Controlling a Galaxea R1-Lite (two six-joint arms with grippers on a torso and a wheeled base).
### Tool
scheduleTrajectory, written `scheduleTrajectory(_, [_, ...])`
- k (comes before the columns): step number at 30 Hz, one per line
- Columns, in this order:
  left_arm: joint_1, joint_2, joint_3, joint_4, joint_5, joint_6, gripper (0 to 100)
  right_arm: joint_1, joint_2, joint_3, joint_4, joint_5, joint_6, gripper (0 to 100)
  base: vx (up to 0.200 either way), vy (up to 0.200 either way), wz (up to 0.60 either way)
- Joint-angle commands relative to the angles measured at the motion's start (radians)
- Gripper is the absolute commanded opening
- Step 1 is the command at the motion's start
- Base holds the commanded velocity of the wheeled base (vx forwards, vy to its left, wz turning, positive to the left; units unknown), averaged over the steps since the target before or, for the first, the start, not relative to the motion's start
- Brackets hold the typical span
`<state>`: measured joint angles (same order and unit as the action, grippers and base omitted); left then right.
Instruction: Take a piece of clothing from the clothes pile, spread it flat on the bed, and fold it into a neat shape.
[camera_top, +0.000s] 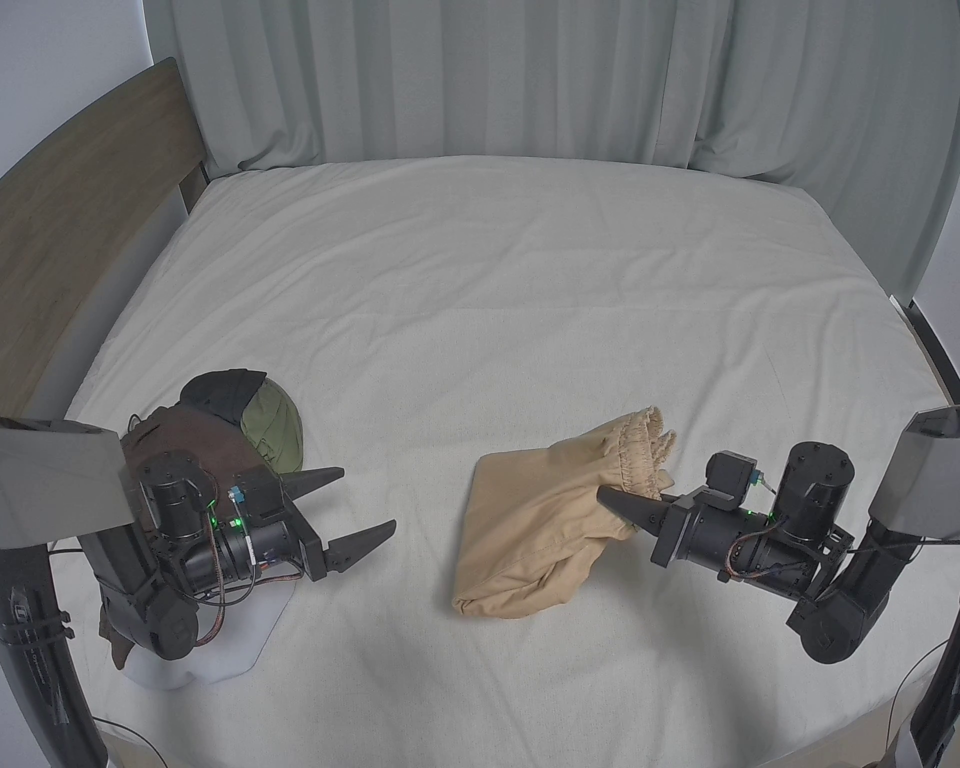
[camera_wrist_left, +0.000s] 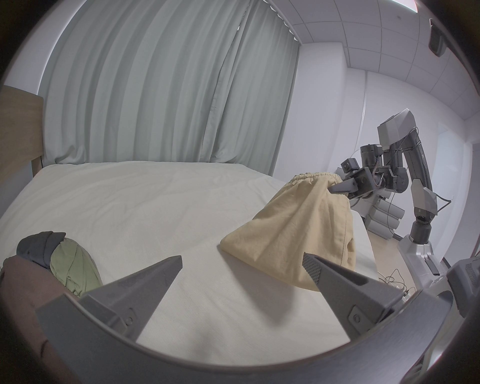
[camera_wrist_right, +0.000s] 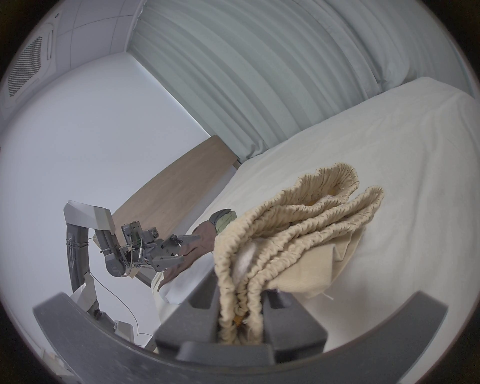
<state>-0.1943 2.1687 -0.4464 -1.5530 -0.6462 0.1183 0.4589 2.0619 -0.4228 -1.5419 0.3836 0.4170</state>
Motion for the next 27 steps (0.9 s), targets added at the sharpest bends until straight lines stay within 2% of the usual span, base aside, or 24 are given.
scheduleTrajectory(1, [-0.001, -0.015, 0.005, -0.004, 0.0, 0.0, 100, 0.001, -0.006, -0.036, 0.0, 0.023, 0.002, 0, 0.0, 0.0, 0.0])
scheduleTrajectory(16, [0.018, -0.024, 0.005, -0.002, 0.005, 0.0, 100, -0.005, 0.012, -0.183, 0.002, 0.069, 0.025, 0, 0.0, 0.0, 0.0])
scheduleTrajectory(23, [0.064, -0.023, 0.006, -0.002, 0.008, -0.002, 100, -0.009, 0.067, -0.301, 0.009, 0.075, 0.045, 0, 0.0, 0.0, 0.0])
scheduleTrajectory(27, [0.067, -0.021, 0.003, -0.001, 0.045, -0.006, 100, -0.016, 0.09, -0.356, 0.011, 0.075, 0.065, 0, 0.0, 0.0, 0.0])
